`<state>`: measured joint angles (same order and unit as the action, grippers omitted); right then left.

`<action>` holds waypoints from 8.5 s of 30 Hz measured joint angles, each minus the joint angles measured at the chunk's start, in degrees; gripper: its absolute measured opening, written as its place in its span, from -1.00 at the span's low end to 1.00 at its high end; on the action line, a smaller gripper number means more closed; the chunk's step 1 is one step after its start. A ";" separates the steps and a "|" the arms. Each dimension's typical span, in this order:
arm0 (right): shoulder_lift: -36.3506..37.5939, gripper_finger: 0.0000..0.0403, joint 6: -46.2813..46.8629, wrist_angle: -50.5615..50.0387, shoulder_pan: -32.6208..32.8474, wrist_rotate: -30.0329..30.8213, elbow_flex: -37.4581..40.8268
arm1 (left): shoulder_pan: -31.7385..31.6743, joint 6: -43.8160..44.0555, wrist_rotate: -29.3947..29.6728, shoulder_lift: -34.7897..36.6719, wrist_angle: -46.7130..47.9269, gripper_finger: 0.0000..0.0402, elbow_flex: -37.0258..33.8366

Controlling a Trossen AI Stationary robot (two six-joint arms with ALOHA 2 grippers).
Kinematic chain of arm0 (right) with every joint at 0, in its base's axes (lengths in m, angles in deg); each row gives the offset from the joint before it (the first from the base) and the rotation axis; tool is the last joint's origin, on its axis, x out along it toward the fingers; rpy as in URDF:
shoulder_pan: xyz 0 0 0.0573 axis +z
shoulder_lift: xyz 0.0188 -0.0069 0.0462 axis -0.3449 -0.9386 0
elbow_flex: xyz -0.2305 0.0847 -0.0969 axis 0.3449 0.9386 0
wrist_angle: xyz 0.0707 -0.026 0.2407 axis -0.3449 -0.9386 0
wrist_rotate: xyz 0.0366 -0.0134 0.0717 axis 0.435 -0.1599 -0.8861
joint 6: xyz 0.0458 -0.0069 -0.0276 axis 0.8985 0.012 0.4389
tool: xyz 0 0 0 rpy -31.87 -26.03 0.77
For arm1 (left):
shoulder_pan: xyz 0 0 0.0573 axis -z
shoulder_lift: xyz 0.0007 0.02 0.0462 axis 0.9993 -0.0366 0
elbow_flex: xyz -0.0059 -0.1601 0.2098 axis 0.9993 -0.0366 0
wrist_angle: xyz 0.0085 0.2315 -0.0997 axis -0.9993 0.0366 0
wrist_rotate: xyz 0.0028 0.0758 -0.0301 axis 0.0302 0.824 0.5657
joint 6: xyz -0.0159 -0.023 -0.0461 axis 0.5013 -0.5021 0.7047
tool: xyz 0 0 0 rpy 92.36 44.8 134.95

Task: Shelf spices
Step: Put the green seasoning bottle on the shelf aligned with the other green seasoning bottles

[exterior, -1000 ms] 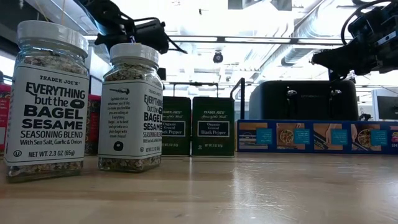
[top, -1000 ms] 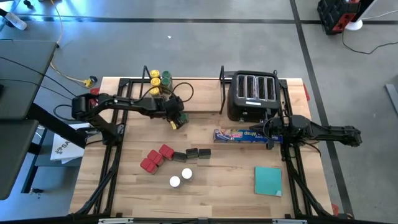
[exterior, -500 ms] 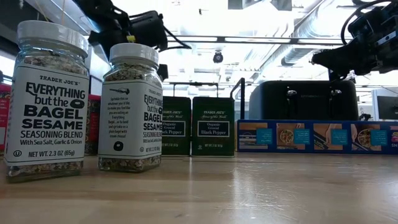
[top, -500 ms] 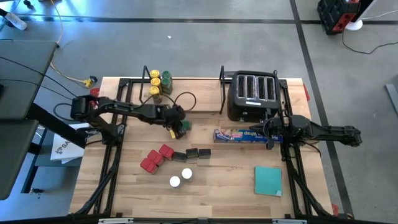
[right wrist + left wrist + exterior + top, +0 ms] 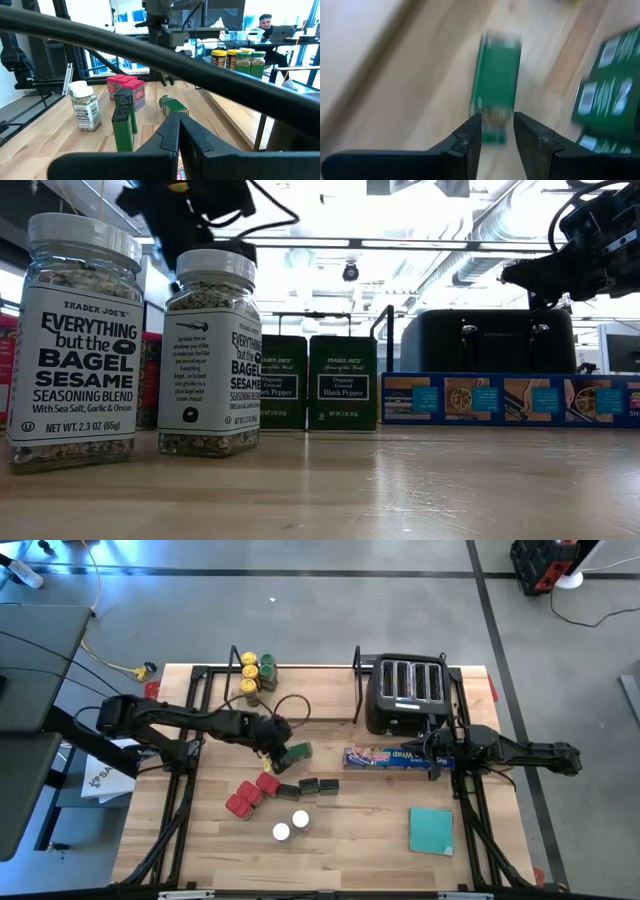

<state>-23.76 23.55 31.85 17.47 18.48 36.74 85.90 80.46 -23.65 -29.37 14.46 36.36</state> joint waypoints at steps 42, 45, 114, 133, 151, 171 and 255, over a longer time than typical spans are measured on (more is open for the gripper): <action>-0.04 -1.00 0.00 -0.02 0.00 0.00 0.00 | 3.31 -2.79 4.92 -5.53 -17.74 0.33 -12.09; -0.04 -1.00 0.00 0.00 -0.01 0.00 0.00 | 2.19 -3.07 4.69 -5.27 -17.17 0.29 -12.22; -0.04 -1.00 0.00 0.00 0.00 -0.02 -0.01 | -5.05 -16.32 -2.97 -12.68 30.07 -0.02 22.49; -0.07 -1.00 0.00 0.00 -0.01 -0.02 0.00 | -9.63 -26.37 -9.33 -35.73 57.20 0.29 38.45; -0.07 -1.00 0.00 0.00 -0.01 -0.01 0.00 | -5.01 -20.47 -5.60 -21.44 36.88 0.44 22.86; -0.07 -1.00 0.00 0.00 0.00 -0.02 0.00 | 5.64 -5.63 10.10 7.36 -15.35 0.44 -21.20; -0.07 -1.00 0.00 0.00 -0.01 0.00 -0.02 | -15.68 -29.16 -3.93 -10.29 35.63 -0.02 32.43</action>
<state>-23.82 23.55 31.85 17.46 18.48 36.72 70.22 51.29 -27.58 -39.66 50.08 68.79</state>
